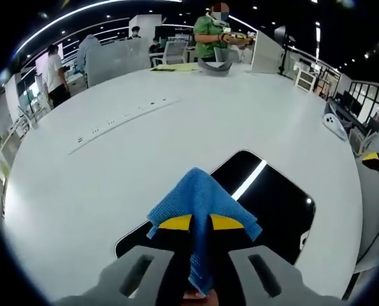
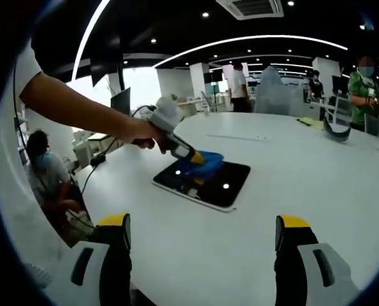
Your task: Wipe the mirror surface with the cleaning cloth until all visible marks leave the cleaned area.
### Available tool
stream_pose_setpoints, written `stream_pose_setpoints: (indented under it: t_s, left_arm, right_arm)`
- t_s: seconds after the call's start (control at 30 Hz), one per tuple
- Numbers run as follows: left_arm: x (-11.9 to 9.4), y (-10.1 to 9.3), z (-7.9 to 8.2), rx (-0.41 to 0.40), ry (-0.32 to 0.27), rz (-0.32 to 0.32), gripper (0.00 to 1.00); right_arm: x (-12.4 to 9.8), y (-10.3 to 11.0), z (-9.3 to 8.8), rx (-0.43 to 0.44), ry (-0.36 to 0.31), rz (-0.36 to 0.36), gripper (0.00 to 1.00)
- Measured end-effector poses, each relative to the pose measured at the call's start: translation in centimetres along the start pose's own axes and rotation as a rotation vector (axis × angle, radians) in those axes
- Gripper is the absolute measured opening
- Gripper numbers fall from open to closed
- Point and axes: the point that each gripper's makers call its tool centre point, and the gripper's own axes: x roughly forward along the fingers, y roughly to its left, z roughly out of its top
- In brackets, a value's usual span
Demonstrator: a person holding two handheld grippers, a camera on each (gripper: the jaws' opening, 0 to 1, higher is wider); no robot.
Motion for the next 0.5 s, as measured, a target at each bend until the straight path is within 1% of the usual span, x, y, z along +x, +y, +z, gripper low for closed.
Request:
stream_pose_setpoints:
  t_s: [0.5]
  left_arm:
    - [1.0,-1.2,0.8,-0.008,0.005,-0.005,0.07]
  right_arm:
    - [-0.3,0.1,-0.2,0.005,0.0,0.007,0.94]
